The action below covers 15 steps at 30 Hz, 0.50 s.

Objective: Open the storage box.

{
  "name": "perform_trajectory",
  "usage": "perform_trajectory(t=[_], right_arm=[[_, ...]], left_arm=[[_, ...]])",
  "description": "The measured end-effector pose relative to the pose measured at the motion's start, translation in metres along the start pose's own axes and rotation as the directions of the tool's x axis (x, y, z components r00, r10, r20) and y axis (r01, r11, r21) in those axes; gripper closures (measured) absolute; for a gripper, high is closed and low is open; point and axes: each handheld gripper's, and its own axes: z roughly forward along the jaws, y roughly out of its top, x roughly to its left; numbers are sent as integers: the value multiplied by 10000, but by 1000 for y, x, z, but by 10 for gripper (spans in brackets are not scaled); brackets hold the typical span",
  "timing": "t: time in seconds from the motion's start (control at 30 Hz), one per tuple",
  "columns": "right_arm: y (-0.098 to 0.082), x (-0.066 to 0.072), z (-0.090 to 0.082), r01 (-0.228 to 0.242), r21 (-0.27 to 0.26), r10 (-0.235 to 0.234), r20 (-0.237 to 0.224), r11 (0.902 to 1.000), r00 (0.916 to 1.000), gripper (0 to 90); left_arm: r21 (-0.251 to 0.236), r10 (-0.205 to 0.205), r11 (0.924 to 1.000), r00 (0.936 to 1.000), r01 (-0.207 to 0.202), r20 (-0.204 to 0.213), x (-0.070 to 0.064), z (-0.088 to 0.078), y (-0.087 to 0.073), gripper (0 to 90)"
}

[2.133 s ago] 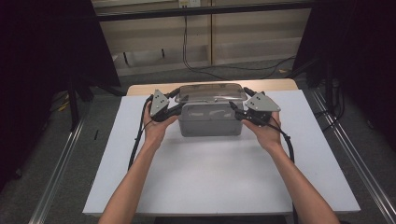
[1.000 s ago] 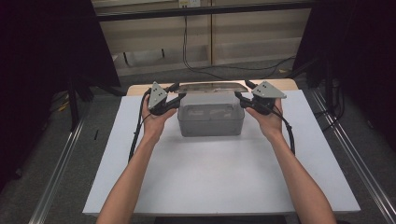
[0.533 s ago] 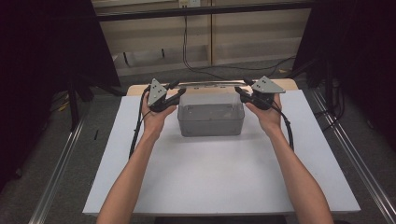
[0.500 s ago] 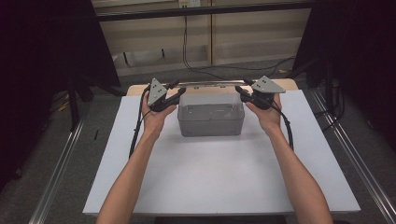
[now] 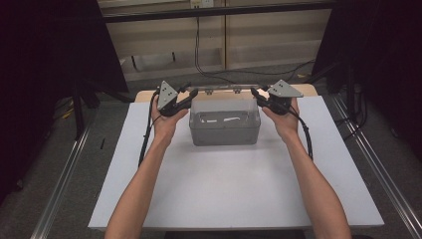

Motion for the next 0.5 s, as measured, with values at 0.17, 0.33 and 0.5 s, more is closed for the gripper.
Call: perform_trajectory(t=[0.17,0.33,0.5], right_arm=[[0,-1,2,18,-50,-18,19,10000,10000,673],[0,-2,3,26,-56,-26,78,10000,10000,683],[0,-3,4,-60,-133,61,70,9999,10000,687]], left_arm=[[60,53,10000,10000,-53,-1,2,0,0,623],[-27,-1,10000,10000,1,-37,4,2,0,625],[15,84,10000,9999,-84,-73,4,4,-1,609]])
